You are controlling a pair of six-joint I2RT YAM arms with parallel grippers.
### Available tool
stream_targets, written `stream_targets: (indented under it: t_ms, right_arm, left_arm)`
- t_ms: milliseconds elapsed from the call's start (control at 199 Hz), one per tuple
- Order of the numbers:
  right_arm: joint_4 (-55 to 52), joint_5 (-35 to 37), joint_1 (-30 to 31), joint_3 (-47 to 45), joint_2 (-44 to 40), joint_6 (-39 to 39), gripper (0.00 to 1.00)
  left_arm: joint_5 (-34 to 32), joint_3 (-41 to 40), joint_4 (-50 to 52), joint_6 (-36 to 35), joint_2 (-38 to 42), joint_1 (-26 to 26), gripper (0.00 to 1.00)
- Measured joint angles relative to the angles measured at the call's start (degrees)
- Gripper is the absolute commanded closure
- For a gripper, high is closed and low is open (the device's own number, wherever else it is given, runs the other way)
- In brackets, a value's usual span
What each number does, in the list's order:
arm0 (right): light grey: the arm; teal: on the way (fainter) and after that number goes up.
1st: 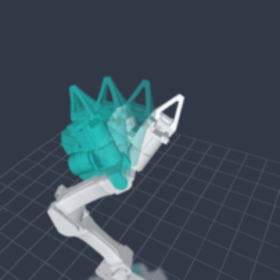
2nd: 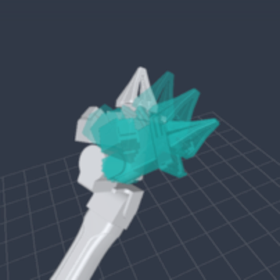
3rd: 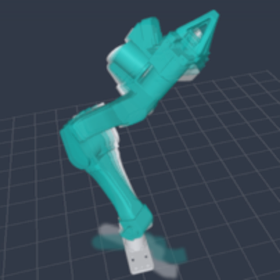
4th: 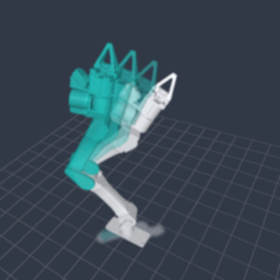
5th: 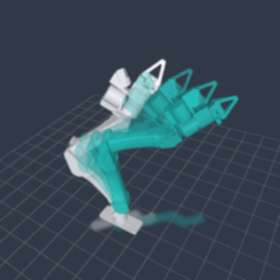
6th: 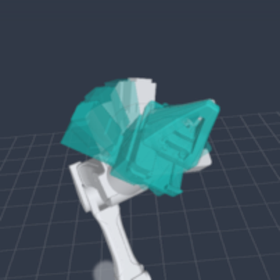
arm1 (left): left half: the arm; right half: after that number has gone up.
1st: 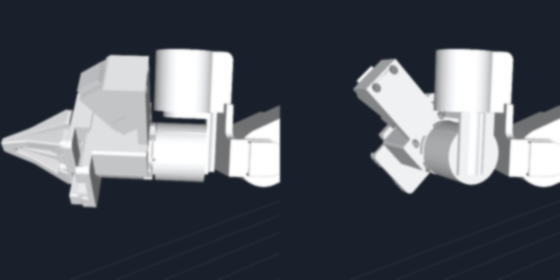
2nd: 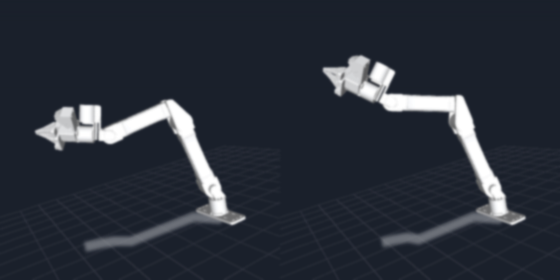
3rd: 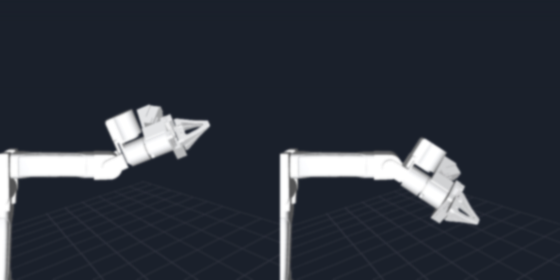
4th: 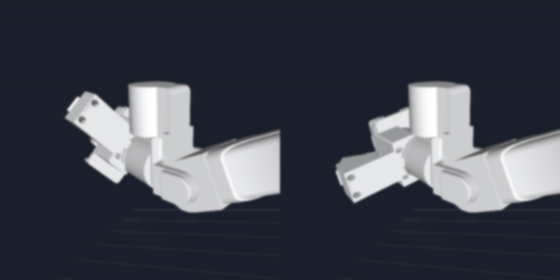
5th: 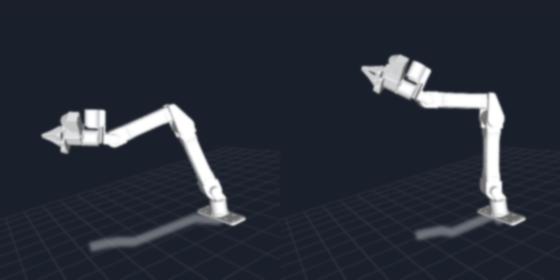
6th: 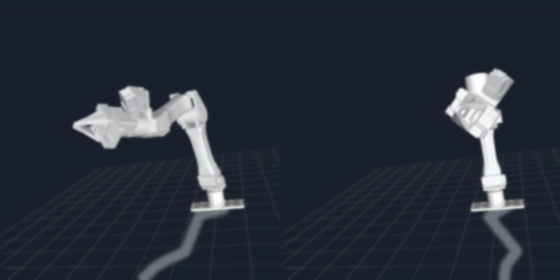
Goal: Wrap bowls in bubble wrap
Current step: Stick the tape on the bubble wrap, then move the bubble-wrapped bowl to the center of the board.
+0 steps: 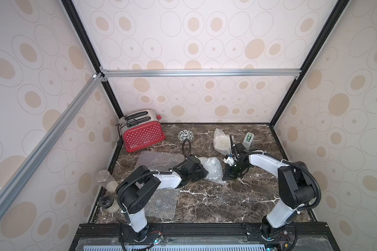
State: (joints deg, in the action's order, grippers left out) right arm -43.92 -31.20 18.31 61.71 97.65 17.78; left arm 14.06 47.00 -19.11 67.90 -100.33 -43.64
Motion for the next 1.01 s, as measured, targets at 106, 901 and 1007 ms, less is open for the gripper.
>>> stream_targets:
  t_ms: [106, 901, 1007]
  right_arm:
    - [-0.48, 0.04, -0.35, 0.02, -0.46, -0.04, 0.91]
    - [-2.75, 5.01, -4.85, -2.69, -12.83, -0.35, 0.91]
    - [-2.82, 5.92, -5.44, -3.37, -14.14, -0.46, 0.91]
  left_arm:
    - [0.52, 0.00, -0.13, 0.04, 0.00, 0.33, 0.79]
    - [13.09, 44.22, 45.42, -22.77, -18.56, 12.41, 0.74]
    - [15.43, 43.91, 46.23, -22.01, -20.39, 12.41, 0.74]
